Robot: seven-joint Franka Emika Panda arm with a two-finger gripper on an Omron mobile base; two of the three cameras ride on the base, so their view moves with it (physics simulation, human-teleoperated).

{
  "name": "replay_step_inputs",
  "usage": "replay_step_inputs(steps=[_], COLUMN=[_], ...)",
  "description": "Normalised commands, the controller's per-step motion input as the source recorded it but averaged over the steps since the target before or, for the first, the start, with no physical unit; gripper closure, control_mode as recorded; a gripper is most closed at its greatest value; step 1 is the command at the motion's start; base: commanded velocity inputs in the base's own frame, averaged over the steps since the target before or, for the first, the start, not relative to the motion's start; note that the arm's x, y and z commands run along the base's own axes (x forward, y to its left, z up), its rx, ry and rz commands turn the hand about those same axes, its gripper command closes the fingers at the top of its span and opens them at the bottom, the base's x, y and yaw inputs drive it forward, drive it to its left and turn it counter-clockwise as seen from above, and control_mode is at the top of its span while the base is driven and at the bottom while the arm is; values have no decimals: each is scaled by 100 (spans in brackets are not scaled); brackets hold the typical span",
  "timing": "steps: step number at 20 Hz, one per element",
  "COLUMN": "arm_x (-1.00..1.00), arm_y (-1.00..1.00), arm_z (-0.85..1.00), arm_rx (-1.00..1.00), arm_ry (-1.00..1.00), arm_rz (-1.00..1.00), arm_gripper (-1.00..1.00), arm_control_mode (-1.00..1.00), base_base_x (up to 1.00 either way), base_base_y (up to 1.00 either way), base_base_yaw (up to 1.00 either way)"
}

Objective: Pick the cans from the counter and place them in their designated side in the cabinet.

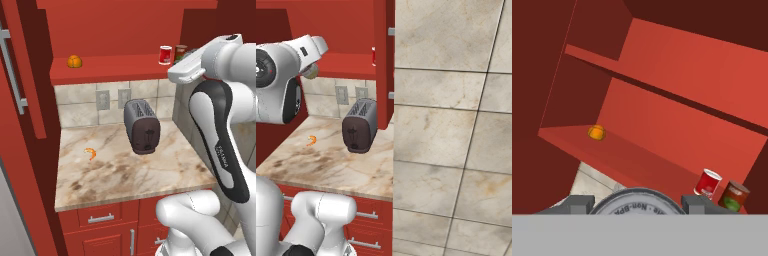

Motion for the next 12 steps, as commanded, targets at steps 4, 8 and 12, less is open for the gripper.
replay_step_inputs(steps=[4,8,12], arm_x=[20,22,22], arm_y=[-1,0,-1], arm_z=[-1,-1,-3], arm_rx=[-2,-2,-1], arm_ry=[0,0,0], arm_rz=[0,0,0], arm_gripper=[100,100,100], arm_control_mode=[-100,-100,-100], base_base_x=[0,0,0], base_base_y=[0,0,0], base_base_yaw=[0,0,0])
